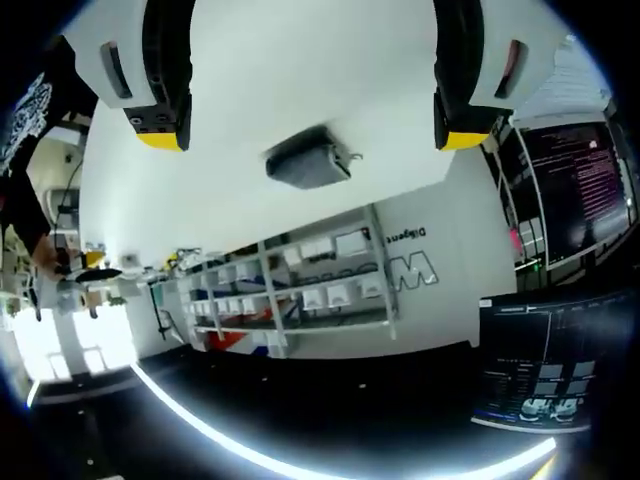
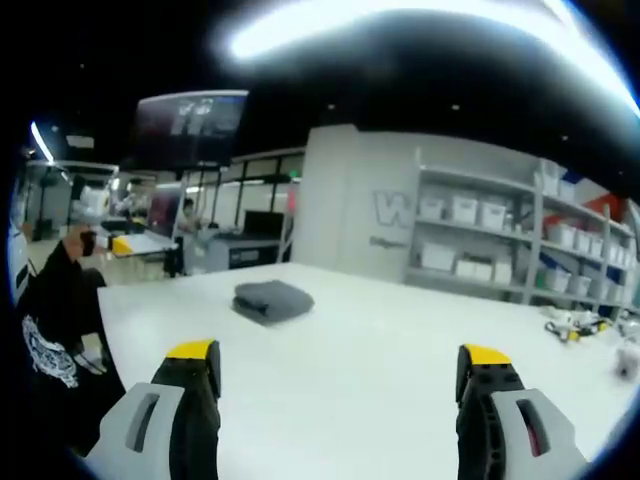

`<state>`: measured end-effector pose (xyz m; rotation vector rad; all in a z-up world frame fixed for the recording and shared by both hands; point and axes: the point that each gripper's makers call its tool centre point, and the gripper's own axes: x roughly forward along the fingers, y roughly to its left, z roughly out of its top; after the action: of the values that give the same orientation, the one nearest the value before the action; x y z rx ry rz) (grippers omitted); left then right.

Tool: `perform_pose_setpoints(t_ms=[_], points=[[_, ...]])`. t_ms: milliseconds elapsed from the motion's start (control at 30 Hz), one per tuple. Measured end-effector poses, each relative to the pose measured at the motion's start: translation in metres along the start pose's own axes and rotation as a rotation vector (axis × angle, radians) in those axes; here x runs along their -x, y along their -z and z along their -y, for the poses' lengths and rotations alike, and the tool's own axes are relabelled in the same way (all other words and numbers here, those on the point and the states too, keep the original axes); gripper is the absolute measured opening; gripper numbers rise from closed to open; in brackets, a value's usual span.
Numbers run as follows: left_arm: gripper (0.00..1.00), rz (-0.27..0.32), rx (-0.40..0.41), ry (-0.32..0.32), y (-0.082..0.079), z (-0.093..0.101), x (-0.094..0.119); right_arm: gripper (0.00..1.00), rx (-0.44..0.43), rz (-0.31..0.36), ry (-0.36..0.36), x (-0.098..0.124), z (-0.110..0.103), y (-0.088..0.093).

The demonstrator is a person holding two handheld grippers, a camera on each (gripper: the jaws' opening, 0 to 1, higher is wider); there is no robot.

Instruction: Open the folded towel by lifting each exposed corner and separating the folded layers until the towel lies flat within the target outline without major curled edges

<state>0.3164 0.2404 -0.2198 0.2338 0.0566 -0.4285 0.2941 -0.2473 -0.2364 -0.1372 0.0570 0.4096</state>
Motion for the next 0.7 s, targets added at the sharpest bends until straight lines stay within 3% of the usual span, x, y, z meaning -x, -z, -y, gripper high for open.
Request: perform_pose_setpoints(t_ms=[700], points=[[1.0,-0.017,0.006,-0.023,0.0083,-0.0039,0.0075,0.99,-0.025,0.026,-0.005,0.0077,-0.0023,-0.0049]])
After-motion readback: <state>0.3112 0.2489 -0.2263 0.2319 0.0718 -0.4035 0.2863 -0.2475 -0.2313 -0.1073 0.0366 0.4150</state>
